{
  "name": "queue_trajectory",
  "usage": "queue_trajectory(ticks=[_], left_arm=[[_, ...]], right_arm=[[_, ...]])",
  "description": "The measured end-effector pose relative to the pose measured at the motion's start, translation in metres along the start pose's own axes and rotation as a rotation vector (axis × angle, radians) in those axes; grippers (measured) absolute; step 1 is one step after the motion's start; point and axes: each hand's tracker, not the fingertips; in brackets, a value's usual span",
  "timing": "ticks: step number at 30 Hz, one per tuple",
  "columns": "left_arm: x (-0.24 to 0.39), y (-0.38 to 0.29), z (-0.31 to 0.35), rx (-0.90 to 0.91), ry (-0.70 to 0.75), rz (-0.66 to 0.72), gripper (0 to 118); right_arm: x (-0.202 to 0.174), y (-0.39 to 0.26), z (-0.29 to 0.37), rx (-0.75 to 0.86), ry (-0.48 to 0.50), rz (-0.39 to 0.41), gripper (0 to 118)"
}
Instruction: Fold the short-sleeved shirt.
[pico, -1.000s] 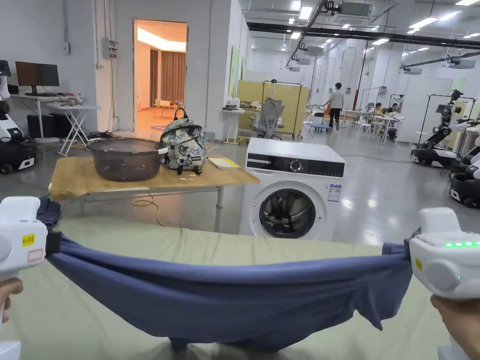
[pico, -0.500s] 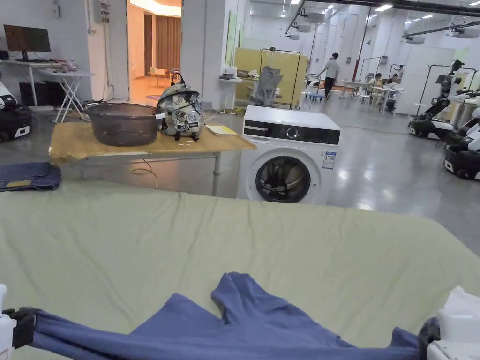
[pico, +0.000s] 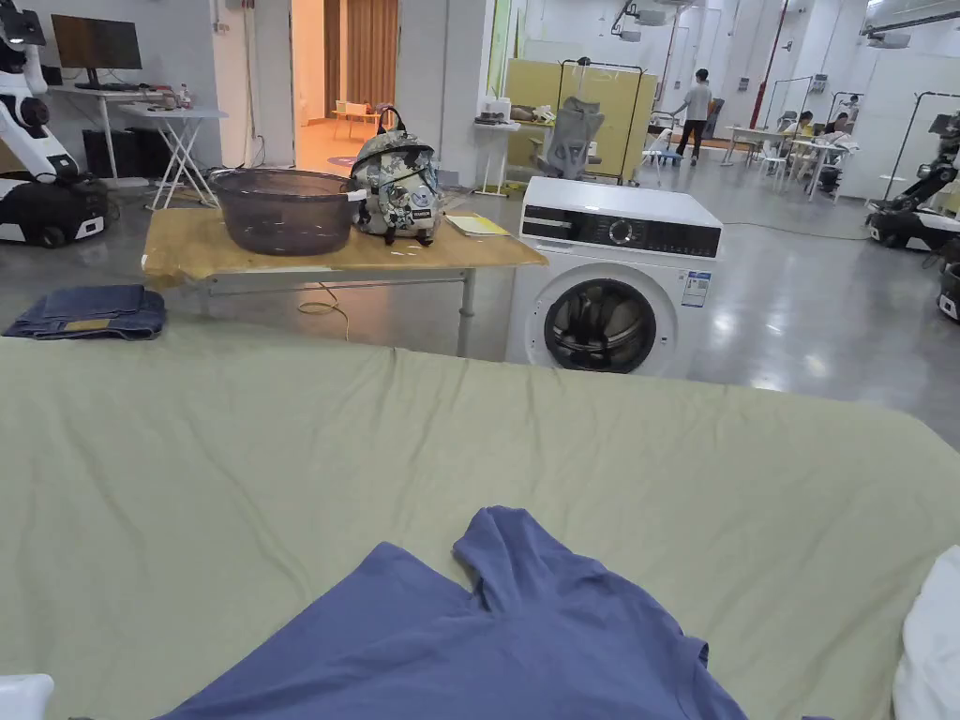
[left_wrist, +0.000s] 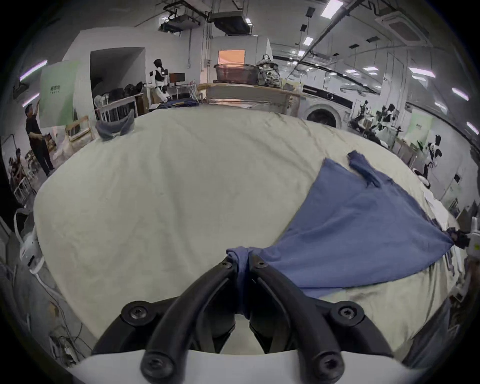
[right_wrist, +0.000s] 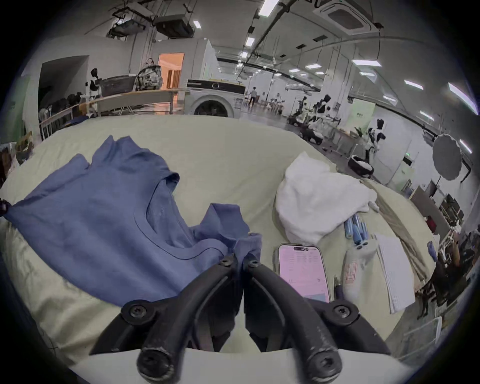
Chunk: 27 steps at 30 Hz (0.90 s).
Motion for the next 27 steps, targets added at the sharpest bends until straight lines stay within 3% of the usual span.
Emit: queue_trajectory(ticks=[2,3,4,5,6,10,13,15,17,18,19,23,25,27], left_arm=[[0.004,0.001,0.005,0.003,0.017,-0.02,11],[0.007,0.003,0.008,0.011,0.044,-0.037,18],[0.009,0.005,0.01,0.016,0.062,-0.047,34],[0.007,0.008,0.009,0.024,0.075,-0.053,54],[0.009,0.011,0.011,0.029,0.088,-0.056,70],[0.015,0.026,0.016,0.1,0.04,-0.032,69],[0.031,0.037,0.013,0.15,-0.034,-0.022,69],[0.048,0.044,0.013,0.195,-0.063,-0.042,69],[0.073,0.048,0.015,0.241,-0.098,-0.053,66],[0.081,0.05,0.015,0.262,-0.112,-0.05,58],[0.09,0.053,0.015,0.284,-0.122,-0.047,38],[0.127,0.059,0.016,0.358,-0.099,-0.104,13],[0.142,0.06,0.018,0.377,-0.124,-0.122,2],[0.152,0.062,0.019,0.397,-0.121,-0.133,0]], right_arm=[[-0.003,0.001,0.006,0.018,-0.001,-0.003,25],[-0.002,0.003,0.006,0.029,0.004,-0.005,41],[-0.002,0.007,0.005,0.043,0.008,-0.004,66],[-0.006,0.01,0.01,0.067,0.004,0.001,74],[-0.01,0.015,0.015,0.101,0.002,0.009,75],[-0.034,0.038,0.033,0.201,0.032,0.007,75],[-0.05,0.04,0.023,0.272,0.091,-0.047,75],[-0.067,0.052,0.028,0.312,0.122,-0.072,73],[-0.085,0.061,0.028,0.337,0.145,-0.075,52],[-0.092,0.065,0.029,0.35,0.154,-0.076,39],[-0.101,0.069,0.029,0.367,0.174,-0.071,23],[-0.127,0.08,0.029,0.394,0.187,-0.076,16],[-0.132,0.082,0.03,0.409,0.191,-0.078,0],[-0.139,0.083,0.03,0.425,0.173,-0.071,0]])
